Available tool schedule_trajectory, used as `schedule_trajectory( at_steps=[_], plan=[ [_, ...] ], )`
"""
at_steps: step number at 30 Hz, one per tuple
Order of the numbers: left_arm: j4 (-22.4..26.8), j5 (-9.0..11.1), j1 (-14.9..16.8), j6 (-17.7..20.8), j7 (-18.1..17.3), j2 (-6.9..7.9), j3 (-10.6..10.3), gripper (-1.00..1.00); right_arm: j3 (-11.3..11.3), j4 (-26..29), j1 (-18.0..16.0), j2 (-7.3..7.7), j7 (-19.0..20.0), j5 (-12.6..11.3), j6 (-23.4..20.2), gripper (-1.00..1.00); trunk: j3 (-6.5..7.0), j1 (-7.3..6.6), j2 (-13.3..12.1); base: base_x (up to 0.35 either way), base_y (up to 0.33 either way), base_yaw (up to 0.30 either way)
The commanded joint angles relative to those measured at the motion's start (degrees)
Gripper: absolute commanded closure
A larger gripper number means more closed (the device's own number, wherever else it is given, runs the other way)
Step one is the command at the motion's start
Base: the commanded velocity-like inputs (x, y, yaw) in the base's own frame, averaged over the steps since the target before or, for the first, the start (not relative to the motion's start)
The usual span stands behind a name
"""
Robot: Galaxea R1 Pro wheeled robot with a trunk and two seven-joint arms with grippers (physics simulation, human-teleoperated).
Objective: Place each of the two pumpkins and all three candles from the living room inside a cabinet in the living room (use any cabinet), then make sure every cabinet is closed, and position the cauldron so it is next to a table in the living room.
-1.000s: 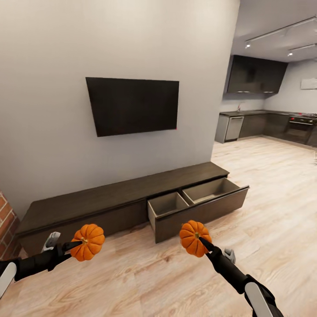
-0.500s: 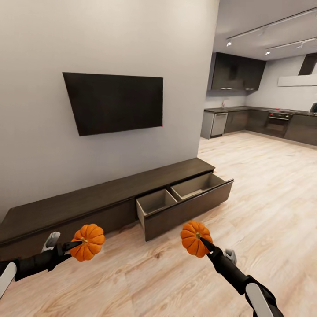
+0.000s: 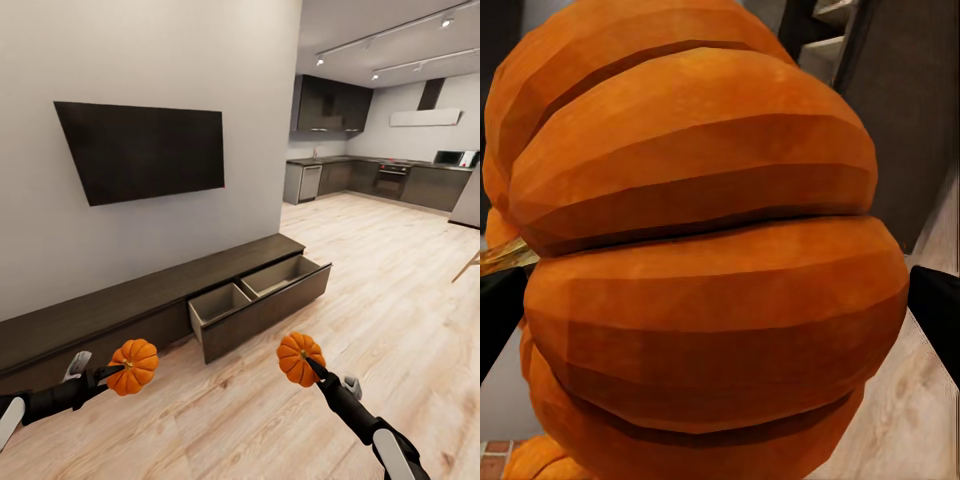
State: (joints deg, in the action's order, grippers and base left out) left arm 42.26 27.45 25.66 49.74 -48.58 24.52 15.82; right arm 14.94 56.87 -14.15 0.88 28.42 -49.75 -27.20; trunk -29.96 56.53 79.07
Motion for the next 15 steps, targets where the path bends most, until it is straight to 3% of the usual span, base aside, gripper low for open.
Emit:
schedule_trajectory(
  at_steps=[1,15],
  plan=[
    [0.0,0.1,0.0,0.0,0.1,0.00,0.0,1.00,0.0,0.0,0.0,0.00,0.0,-0.1,0.0,1.00,-0.07,0.00,0.0,0.000,0.000,-0.206],
    [0.0,0.1,0.0,0.0,0.1,0.00,0.0,1.00,0.0,0.0,0.0,0.00,0.1,-0.1,0.1,1.00,-1.03,0.00,0.0,0.000,0.000,-0.208]
  ],
)
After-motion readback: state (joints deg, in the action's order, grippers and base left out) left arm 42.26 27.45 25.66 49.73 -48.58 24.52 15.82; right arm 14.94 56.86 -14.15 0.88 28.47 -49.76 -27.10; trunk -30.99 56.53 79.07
